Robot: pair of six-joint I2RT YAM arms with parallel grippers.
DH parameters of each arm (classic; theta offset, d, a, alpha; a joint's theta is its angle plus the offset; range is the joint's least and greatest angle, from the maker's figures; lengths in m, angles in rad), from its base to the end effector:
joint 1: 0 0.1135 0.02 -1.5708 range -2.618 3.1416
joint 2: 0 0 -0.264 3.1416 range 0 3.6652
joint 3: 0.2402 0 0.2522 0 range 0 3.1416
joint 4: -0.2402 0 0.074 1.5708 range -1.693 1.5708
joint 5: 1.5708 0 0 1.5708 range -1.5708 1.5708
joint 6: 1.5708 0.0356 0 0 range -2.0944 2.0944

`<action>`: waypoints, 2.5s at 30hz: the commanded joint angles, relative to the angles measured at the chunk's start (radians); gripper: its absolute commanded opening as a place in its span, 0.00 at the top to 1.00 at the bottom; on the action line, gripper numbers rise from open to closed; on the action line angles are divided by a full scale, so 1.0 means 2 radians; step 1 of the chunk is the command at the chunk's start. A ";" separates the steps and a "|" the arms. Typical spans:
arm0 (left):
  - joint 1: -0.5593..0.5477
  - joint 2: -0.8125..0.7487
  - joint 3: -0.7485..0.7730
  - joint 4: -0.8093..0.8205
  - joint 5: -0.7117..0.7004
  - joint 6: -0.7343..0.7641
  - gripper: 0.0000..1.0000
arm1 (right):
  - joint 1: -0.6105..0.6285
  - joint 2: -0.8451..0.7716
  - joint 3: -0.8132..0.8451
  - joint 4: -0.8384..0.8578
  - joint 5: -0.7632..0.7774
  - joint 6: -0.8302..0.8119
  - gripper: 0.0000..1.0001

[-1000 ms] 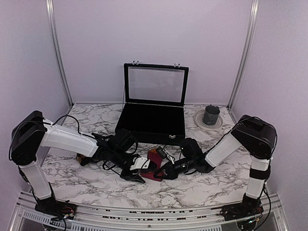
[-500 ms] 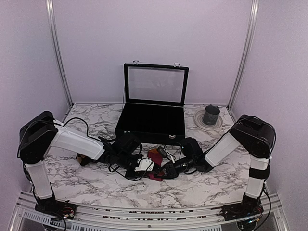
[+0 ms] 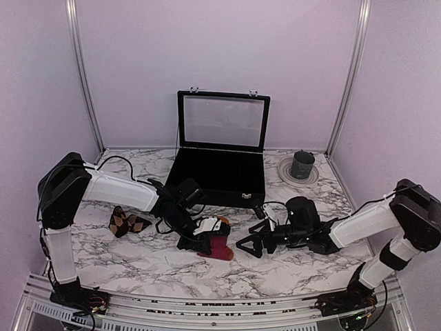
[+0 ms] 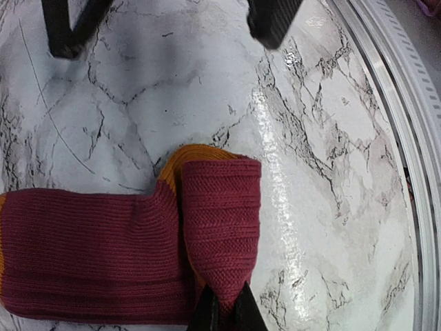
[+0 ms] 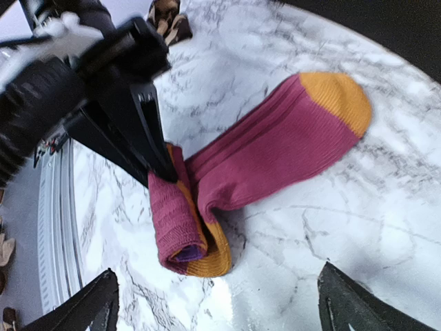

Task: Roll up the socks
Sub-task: Roll the sock at the center of the board.

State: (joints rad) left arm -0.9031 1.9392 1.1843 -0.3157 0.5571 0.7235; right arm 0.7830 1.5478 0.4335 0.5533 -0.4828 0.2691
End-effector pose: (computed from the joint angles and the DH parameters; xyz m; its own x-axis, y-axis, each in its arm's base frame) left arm 0.2233 -0.3136 0.1442 0.1380 0.7325 -0.6666 0.9769 -0.2115 -0.0302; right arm 0.1763 0.1987 0.1279 -0.6037 -0.2686 -0.7506 -0.7706 0.4377 0.4632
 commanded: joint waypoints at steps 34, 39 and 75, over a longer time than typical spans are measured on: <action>0.042 0.153 0.137 -0.204 0.076 -0.058 1.00 | 0.165 0.130 0.070 0.073 0.185 -0.376 0.68; 0.042 0.124 0.109 -0.175 0.074 -0.046 0.82 | 0.139 0.145 0.078 0.043 0.151 -0.340 0.83; 0.017 -0.135 -0.252 0.283 -0.087 0.080 0.54 | 0.048 0.270 0.236 -0.193 -0.083 0.065 1.00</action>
State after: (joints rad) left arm -0.8619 1.6974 0.7231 0.1654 0.4965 0.8391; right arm 0.9020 2.0159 0.9535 0.3241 -0.6941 0.2893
